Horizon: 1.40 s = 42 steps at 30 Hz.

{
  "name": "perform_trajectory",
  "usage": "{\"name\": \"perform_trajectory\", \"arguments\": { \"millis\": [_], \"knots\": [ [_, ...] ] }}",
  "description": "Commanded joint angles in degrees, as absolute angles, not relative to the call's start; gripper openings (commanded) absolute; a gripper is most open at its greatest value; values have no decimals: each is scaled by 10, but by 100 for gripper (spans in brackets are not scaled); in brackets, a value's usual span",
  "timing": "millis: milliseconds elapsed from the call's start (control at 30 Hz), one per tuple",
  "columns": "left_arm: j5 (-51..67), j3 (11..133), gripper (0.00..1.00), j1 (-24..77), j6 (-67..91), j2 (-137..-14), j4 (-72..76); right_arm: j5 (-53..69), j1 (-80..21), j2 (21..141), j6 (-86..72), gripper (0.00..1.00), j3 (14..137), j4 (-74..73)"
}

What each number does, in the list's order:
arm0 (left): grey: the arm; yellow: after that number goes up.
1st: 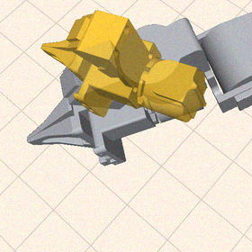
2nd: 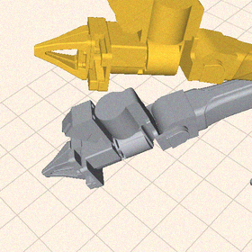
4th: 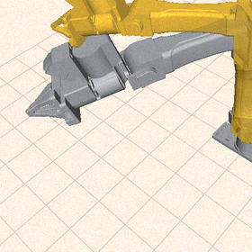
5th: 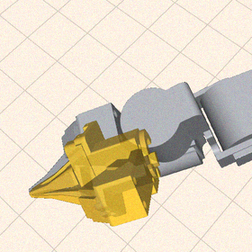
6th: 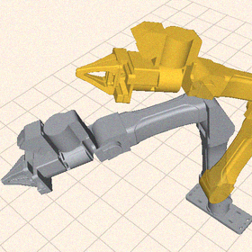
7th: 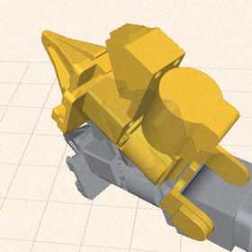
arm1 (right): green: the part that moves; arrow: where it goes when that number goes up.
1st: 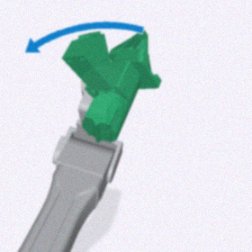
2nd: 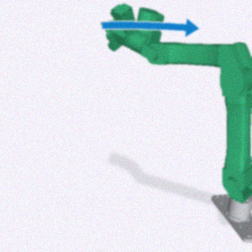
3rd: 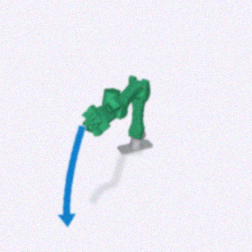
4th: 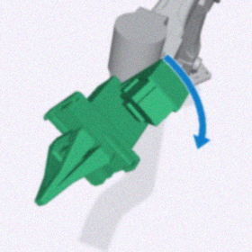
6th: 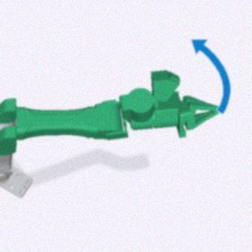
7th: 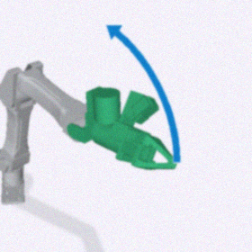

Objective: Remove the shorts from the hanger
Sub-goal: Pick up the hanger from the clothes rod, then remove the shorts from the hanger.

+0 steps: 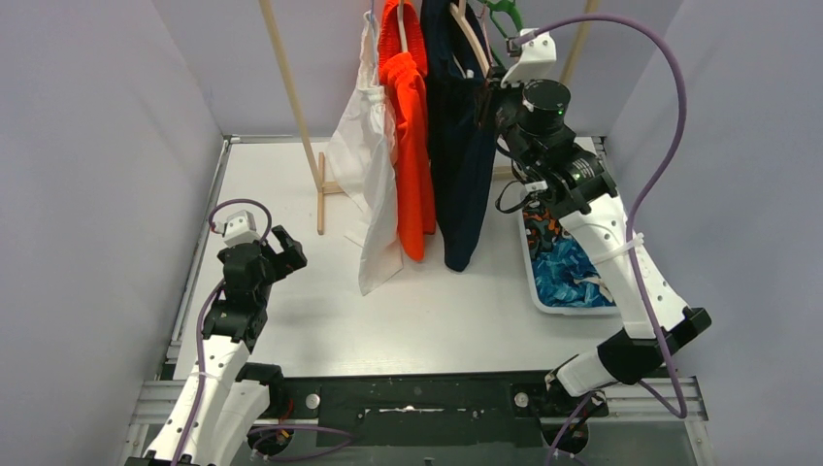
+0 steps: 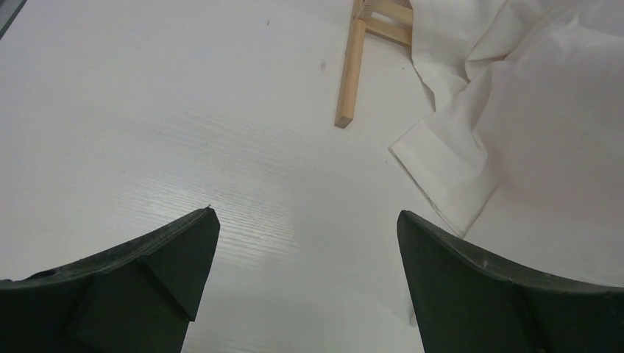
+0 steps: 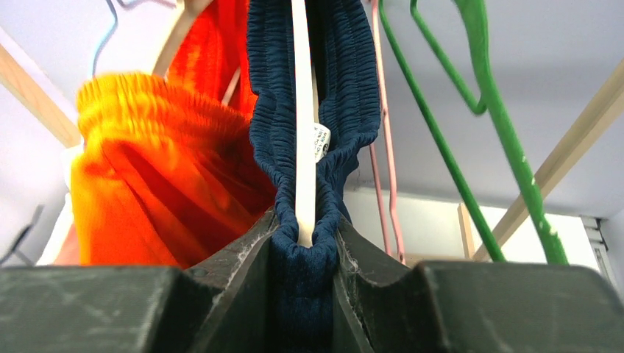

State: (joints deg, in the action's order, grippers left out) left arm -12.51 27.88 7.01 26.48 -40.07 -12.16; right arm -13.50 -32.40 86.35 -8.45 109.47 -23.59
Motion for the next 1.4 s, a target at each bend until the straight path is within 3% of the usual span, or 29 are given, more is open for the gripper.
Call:
{"name": "perform_trajectory", "arguments": {
  "millis": [0, 333, 800, 1100, 1367],
  "knots": [
    [-118, 286, 94, 66, 258, -401, -87, -117, -328, 792, -105, 0, 1059, -190],
    [-117, 288, 94, 66, 257, -403, -89, -19, -327, 653, -147, 0, 882, -210],
    [-123, 307, 94, 66, 259, -398, -117, 54, -328, 503, -155, 0, 810, -374],
    [-95, 328, 94, 66, 258, -377, -149, 138, -329, 370, -257, 0, 616, -353],
    [-83, 326, 94, 66, 257, -351, -149, 222, -329, 305, -289, 0, 553, -356]
  ]
}}
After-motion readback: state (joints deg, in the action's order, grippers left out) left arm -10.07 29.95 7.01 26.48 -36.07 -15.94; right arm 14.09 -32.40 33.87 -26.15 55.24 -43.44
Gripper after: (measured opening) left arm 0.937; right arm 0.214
